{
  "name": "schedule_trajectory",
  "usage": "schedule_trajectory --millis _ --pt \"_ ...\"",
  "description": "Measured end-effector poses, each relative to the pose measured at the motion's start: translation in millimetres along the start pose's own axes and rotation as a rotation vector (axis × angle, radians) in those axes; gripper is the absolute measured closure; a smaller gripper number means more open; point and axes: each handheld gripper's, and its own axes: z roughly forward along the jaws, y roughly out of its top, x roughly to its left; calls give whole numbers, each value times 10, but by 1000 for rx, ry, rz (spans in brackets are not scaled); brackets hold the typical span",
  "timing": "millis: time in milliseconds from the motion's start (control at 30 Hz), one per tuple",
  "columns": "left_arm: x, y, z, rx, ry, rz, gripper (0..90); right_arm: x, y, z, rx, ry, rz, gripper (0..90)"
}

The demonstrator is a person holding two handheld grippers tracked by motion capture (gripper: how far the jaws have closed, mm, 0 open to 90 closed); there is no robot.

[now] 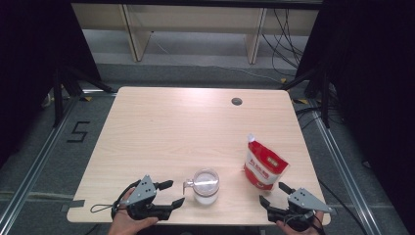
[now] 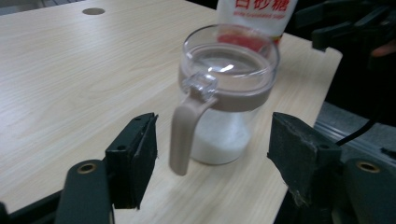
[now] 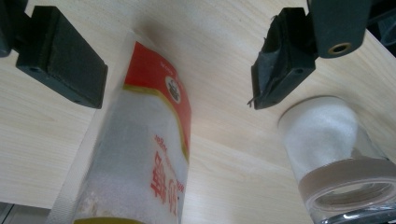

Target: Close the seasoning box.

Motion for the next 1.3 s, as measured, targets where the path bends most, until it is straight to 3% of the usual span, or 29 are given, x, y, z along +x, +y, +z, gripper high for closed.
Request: schedule_trajectory --millis 100,133,200,233,367,400,467,500,633,733,800,833,1133,1200,1267,1300 --pt "20 -26 -28 2 24 5 268 10 0 1 9 14 14 193" --pt "28 -42 -33 8 26 4 252 35 -2 -13 18 0 42 192" --pt "51 -68 -44 13 36 32 228 15 1 1 10 15 16 192" --pt "39 -91 -41 15 44 -4 216 13 1 2 10 14 14 192" --pt "36 -140 -58 53 76 -12 186 9 0 0 10 14 15 192" --pt "29 -156 -45 42 73 -24 186 3 -2 1 12 8 5 191" --pt "38 -170 -64 74 84 2 186 8 -4 0 12 9 17 191" --pt "34 -180 -63 69 79 -4 186 1 -6 0 18 2 0 190" --pt "34 -216 -72 47 84 -42 162 27 -1 -12 21 9 27 191" --pt "49 -231 -93 61 82 -41 157 15 -4 -2 15 9 12 191" --pt "62 -268 -106 60 75 -30 152 44 -2 -22 28 -2 44 192" --pt "59 -279 -112 65 77 -40 152 12 0 -13 16 6 13 192" --pt "33 -308 -146 88 83 -32 152 13 -4 -6 22 10 11 191" --pt "40 -316 -133 84 74 -32 152 17 -8 2 17 8 14 191" --pt "45 -313 -124 97 76 -21 152 50 -9 -7 26 12 48 189" --pt "45 -316 -116 97 75 -25 153 20 -9 4 23 5 6 189"
